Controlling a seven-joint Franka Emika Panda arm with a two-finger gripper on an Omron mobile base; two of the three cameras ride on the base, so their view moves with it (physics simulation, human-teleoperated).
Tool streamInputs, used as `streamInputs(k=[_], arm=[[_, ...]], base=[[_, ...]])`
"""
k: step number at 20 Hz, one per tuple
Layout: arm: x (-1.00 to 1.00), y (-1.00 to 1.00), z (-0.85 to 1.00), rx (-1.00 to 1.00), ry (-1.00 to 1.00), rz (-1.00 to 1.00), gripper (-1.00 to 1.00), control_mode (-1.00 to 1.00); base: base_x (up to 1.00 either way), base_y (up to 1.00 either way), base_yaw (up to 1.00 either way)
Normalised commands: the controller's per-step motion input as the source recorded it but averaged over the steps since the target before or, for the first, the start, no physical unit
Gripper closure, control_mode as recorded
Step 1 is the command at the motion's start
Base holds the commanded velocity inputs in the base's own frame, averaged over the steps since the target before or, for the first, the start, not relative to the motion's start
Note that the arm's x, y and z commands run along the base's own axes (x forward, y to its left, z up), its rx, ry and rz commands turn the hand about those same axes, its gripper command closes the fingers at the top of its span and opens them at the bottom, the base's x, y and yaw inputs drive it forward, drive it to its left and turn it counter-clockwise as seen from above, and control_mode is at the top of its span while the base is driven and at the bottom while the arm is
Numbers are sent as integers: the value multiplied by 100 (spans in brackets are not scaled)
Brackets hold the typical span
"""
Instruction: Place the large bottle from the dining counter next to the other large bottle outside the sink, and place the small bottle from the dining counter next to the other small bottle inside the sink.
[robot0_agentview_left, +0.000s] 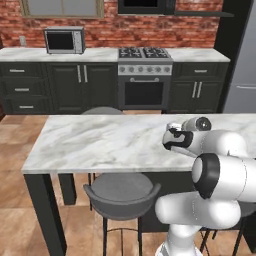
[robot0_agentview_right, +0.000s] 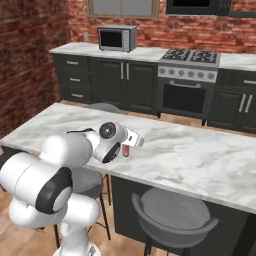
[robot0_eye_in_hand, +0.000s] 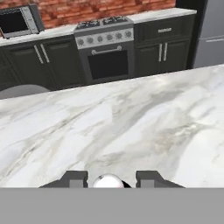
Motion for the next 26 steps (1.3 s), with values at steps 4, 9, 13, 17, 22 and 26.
streamInputs(k=[4, 9, 13, 17, 22, 26], arm=[[0, 0, 0, 0, 0, 0, 100, 100], [0, 0, 0, 0, 0, 0, 100, 100], [0, 0, 0, 0, 0, 0, 100, 100], [0, 0, 0, 0, 0, 0, 100, 100], [0, 0, 0, 0, 0, 0, 100, 100], [0, 0, 0, 0, 0, 0, 100, 100]], base=[[-58, 10, 0], [-76, 22, 0], [-74, 1, 0], [-60, 1, 0], [-44, 1, -11], [-25, 9, -22]])
